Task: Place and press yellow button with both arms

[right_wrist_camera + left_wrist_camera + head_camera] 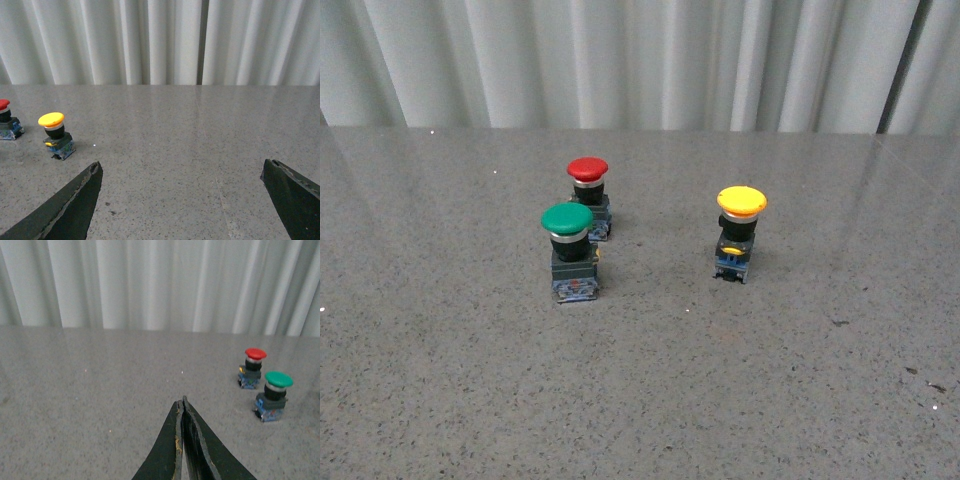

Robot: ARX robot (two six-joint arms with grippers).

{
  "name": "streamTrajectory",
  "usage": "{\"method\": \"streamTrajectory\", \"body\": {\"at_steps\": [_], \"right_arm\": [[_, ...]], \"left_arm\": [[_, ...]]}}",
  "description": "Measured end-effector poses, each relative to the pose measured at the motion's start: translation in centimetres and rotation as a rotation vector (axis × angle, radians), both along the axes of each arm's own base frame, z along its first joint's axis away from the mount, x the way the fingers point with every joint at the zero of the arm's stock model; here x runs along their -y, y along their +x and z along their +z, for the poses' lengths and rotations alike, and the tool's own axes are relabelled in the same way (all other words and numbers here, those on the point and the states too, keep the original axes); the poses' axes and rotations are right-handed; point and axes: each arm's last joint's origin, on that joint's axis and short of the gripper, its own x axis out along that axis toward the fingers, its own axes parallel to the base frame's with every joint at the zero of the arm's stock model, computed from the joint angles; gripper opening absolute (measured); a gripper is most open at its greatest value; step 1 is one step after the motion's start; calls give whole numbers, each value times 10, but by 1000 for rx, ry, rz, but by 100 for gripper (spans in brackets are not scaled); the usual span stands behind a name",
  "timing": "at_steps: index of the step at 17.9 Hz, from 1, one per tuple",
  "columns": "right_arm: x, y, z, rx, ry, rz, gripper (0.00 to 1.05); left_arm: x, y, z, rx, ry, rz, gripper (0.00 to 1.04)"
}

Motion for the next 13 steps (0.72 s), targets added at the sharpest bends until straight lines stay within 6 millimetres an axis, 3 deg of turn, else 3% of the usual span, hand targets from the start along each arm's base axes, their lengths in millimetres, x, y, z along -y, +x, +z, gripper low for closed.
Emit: {"method": "streamTrajectory", "body": {"at_steps": [7,11,13], "right_arm": [[0,0,0,0,0,0,98],[0,0,0,0,0,0,98],[0,0,0,0,0,0,98]], "left_arm": [[0,0,-2,-21,0,3,2],[0,0,-2,-21,0,2,38],[0,0,-2,-21,0,2,63]]}}
